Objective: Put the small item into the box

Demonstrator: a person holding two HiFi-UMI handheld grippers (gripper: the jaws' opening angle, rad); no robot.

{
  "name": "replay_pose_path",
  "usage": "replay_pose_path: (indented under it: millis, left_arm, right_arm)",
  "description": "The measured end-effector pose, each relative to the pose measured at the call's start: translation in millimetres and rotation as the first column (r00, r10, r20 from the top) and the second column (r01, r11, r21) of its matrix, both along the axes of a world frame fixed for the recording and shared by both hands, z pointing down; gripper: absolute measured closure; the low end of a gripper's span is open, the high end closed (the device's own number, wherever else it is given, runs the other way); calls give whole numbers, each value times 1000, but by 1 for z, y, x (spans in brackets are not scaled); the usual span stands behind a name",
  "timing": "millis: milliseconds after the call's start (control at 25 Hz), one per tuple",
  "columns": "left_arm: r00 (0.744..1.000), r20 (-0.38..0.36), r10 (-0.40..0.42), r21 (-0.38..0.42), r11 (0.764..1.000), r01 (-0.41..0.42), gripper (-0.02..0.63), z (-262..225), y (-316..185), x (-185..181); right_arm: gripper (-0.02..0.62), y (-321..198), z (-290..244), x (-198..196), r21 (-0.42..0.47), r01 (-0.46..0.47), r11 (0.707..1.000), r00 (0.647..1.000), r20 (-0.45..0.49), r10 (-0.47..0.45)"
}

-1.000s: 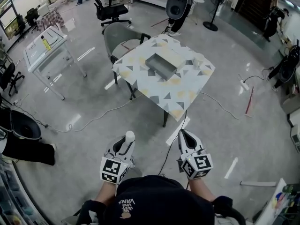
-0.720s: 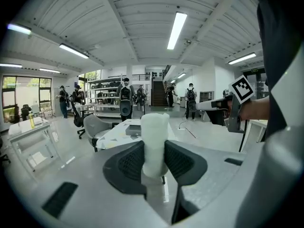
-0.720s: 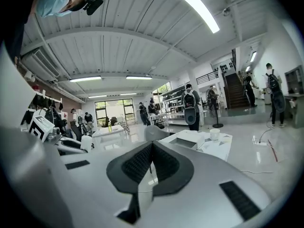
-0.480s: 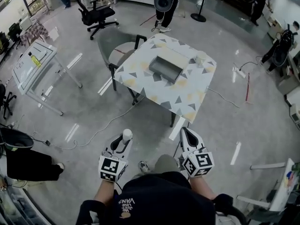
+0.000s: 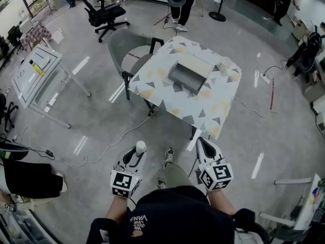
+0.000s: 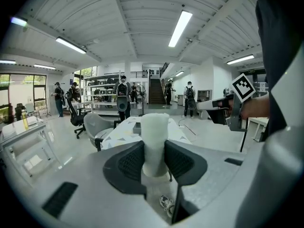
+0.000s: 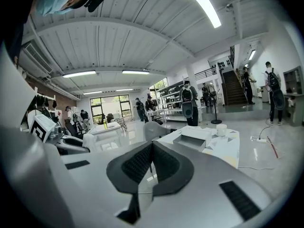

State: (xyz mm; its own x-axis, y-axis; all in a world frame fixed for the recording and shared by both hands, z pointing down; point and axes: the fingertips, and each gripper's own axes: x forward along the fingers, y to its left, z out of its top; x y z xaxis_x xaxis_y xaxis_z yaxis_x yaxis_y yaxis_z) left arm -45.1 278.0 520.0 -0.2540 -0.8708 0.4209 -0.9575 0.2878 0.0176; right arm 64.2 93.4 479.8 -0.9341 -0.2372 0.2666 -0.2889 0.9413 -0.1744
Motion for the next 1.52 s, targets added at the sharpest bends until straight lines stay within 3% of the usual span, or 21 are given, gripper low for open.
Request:
replay_pose_path:
  millis: [440, 920, 1120, 1320, 1520]
  left_arm:
    - [998, 27, 58, -27, 998, -57, 476, -9, -94, -75]
    - [976, 84, 199, -53, 979, -195, 476, -11, -221, -126]
    - [965, 58, 256, -54, 966, -253, 476, -7, -255, -140]
    - [940, 39, 339, -53, 940, -337, 476, 2, -292, -164]
    - [888, 47, 458, -54, 889, -456, 476, -1, -333, -190]
  right_arm:
    - [597, -86, -1, -64, -20, -53, 998, 998, 20, 53]
    - [597, -170, 17, -85, -45, -135, 990, 991, 11, 136]
    - [597, -189, 20, -98, -48, -179, 983, 984, 0, 179]
    - [595, -206, 18, -117, -39, -243, 969, 970, -2, 243]
    - [596, -221, 13, -139, -35, -338, 941, 941, 1, 338]
